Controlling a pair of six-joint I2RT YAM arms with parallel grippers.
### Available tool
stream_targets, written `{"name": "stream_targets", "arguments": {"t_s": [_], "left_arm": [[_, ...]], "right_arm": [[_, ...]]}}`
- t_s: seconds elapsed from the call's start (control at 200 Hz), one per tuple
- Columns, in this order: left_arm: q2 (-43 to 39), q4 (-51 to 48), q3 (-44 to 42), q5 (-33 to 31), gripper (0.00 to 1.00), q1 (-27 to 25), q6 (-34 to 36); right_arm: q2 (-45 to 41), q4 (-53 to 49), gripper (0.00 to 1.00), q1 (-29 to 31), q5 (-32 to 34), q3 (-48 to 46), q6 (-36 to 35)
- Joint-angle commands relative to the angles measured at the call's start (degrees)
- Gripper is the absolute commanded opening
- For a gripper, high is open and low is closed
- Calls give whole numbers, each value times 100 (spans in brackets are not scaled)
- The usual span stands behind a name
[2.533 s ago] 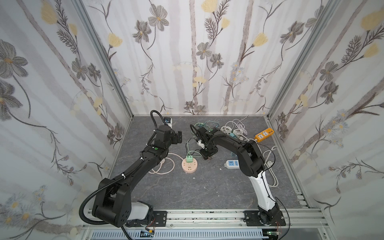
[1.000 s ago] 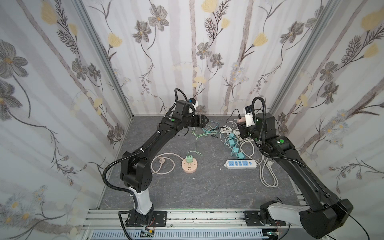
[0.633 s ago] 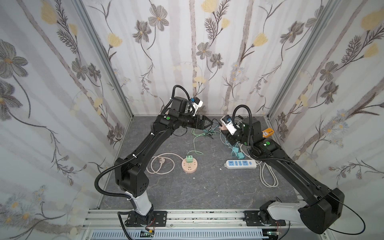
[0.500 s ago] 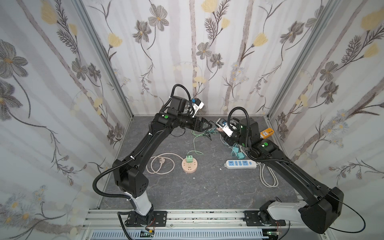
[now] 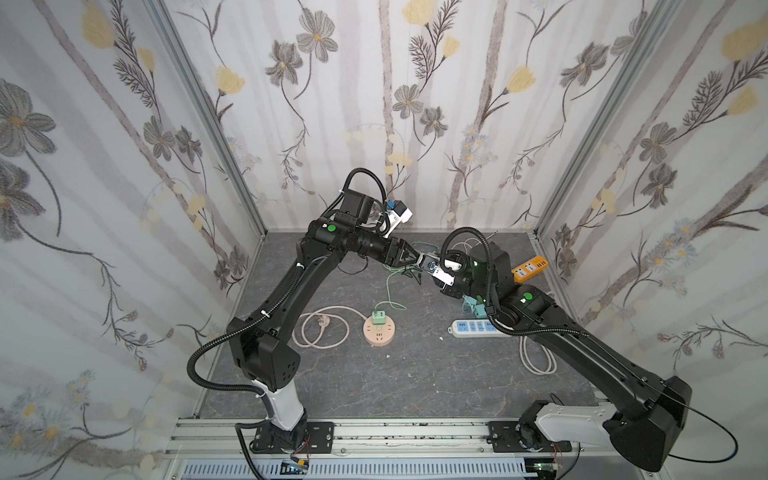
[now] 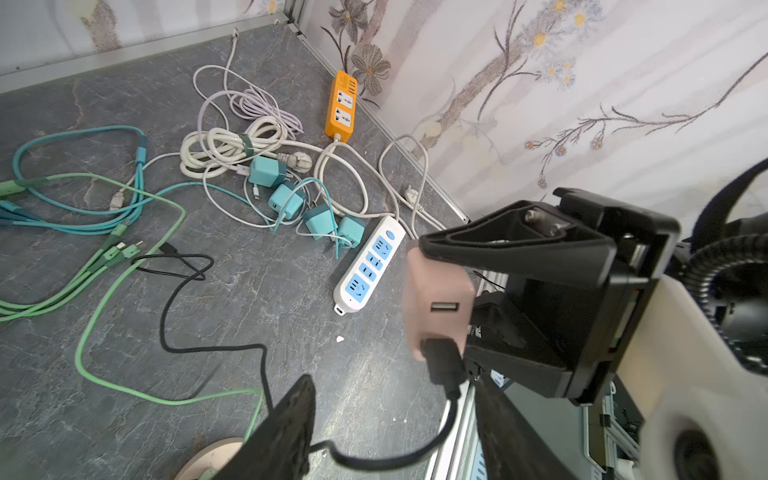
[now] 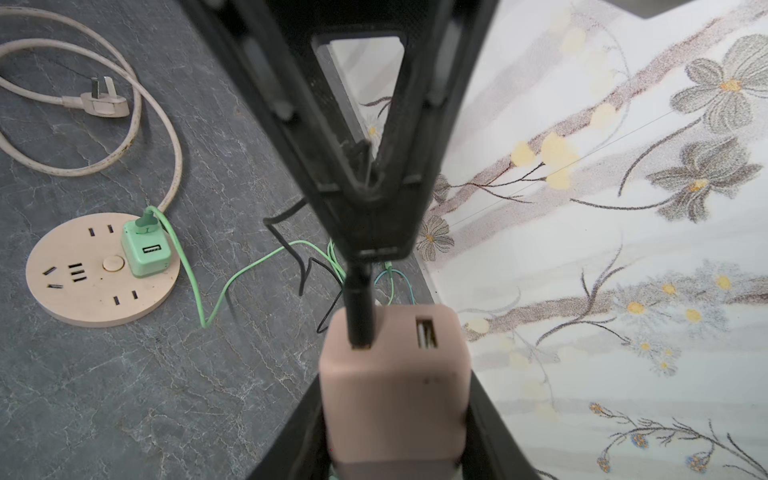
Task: Insert the plug
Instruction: 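Carry the pink charger toward the left gripper with the right gripper, then close the left gripper on the pink charger held by the right gripper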
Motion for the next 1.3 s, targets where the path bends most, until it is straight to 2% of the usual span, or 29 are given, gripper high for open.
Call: {"name": "stream_targets", "arguments": {"t_s": [0.0, 0.18, 0.365, 0.45, 0.67, 0.799, 0.999, 1.094, 1.194, 1.294], "left_arm": [[42, 180, 30, 380, 57, -36, 0], [149, 218, -36, 484, 56, -81, -3], [269, -37, 18, 11, 53, -99, 181], [358, -174, 130, -14, 52, -116, 288], [396, -70, 110, 323, 51, -134, 281], [397, -121, 67, 370, 41, -134, 333], [396, -167, 49, 552, 19, -139, 423], [394, -164, 71, 608, 4, -134, 436], [371, -121, 67, 522, 0, -135, 411], [329, -42, 22, 10, 0, -135, 392]], "right_arm": [[148, 242, 39, 101, 407, 86, -124], [306, 365, 39, 226, 629, 146, 65], [263, 407, 39, 296, 372, 145, 218], [270, 436, 39, 314, 194, 196, 279], [501, 349, 39, 384, 166, 419, 286], [604, 380, 39, 402, 292, 488, 346], [657, 431, 39, 405, 330, 488, 383], [684, 432, 39, 403, 343, 488, 395], [710, 397, 40, 407, 367, 480, 404], [711, 313, 48, 403, 306, 471, 416]]}}
